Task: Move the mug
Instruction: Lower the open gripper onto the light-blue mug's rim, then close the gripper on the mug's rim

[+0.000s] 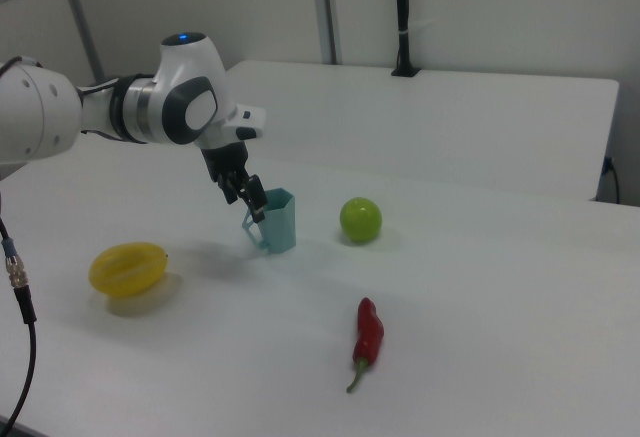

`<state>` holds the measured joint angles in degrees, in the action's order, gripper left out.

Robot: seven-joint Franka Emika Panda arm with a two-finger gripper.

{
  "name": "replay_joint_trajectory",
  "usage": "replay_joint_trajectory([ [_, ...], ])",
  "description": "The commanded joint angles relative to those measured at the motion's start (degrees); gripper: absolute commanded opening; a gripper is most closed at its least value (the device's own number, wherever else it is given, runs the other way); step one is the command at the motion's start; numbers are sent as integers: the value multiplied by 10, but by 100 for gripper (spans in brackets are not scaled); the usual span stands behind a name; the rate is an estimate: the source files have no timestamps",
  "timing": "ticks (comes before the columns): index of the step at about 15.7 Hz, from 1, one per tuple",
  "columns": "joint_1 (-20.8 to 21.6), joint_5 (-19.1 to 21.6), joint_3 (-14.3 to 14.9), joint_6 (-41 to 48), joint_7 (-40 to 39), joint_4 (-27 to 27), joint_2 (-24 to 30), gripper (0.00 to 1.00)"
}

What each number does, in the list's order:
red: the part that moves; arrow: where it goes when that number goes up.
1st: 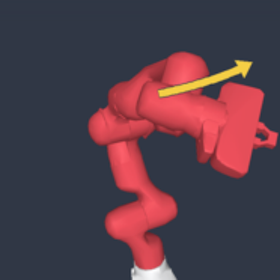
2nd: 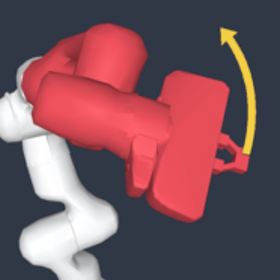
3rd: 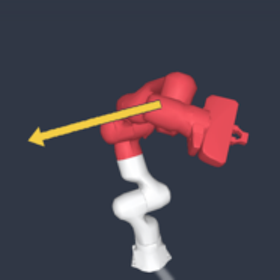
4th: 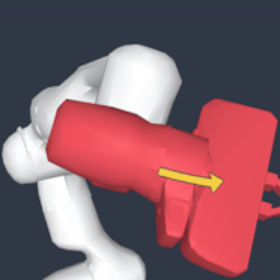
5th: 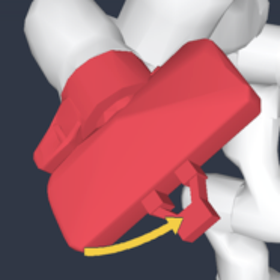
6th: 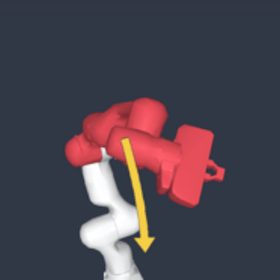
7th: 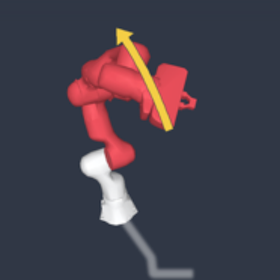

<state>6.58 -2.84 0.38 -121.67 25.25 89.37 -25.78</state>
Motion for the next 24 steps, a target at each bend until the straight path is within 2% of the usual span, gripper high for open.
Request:
replay_joint_trajectory([
  [1,3,-8,4,-16,10,13,-6,91],
  [5,3,-8,4,-31,10,22,-14,76],
  [13,4,-18,4,-59,9,39,-24,71],
  [18,3,-24,4,-74,9,39,-30,60],
  [20,3,-25,4,-74,9,39,-30,49],
  [21,3,-25,4,-74,9,39,-30,39],
  [22,3,-25,4,-74,7,39,-30,25],
  [24,2,-25,4,-74,6,39,-30,6],
])
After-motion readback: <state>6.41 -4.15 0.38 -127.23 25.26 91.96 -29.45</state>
